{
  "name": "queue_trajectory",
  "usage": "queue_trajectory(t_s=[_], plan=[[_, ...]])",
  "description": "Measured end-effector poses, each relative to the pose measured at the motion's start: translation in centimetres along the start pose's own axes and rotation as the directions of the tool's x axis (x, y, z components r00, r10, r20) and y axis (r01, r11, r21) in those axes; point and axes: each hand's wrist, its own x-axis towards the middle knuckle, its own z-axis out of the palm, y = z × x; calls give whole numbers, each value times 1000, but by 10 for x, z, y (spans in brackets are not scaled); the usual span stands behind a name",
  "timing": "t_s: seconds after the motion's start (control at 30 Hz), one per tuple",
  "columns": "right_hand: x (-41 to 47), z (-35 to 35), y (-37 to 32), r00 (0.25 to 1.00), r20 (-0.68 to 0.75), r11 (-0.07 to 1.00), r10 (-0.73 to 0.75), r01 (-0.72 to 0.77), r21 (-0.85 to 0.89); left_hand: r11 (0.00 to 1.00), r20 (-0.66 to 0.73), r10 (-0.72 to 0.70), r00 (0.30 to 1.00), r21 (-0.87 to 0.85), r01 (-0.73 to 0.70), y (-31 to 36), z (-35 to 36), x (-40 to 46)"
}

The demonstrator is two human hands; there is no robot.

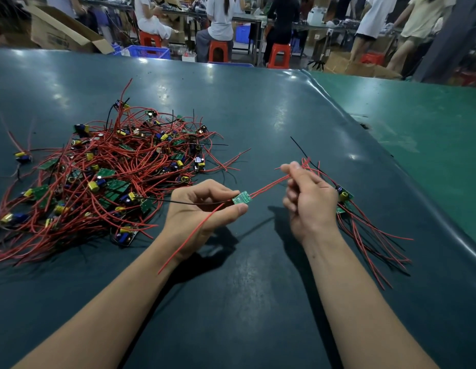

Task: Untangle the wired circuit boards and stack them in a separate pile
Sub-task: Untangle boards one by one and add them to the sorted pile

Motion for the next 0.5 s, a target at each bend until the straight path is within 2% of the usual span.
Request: queue_trajectory(t_s=[0.1,0.17,0.23,0.3,0.37,0.4,0.47,0.5], plan=[[0,-2,-4,992,-118,990,-39,54,127,998,-5,-7,1000,-70,7,-1,-2,-1],[-3,-3,-6,992,-126,974,-3,31,224,982,-59,-41,997,-185,30,-1,-5,2],[-12,-2,-5,994,12,979,105,-105,172,949,-103,-92,990,-311,55,-1,-6,6],[-29,3,4,935,274,974,225,-216,-63,923,-105,-136,985,-374,88,-2,-6,8],[-47,11,14,832,504,956,230,-97,-276,924,-30,-164,986,-355,143,-2,-6,6],[-52,13,19,804,570,955,171,8,-298,928,15,-182,983,-329,177,-2,-7,5],[-53,15,23,815,579,948,27,162,-273,920,63,-220,974,-319,228,-1,-7,3],[-53,14,21,827,562,947,-14,191,-258,914,77,-237,968,-321,250,1,-7,3]])
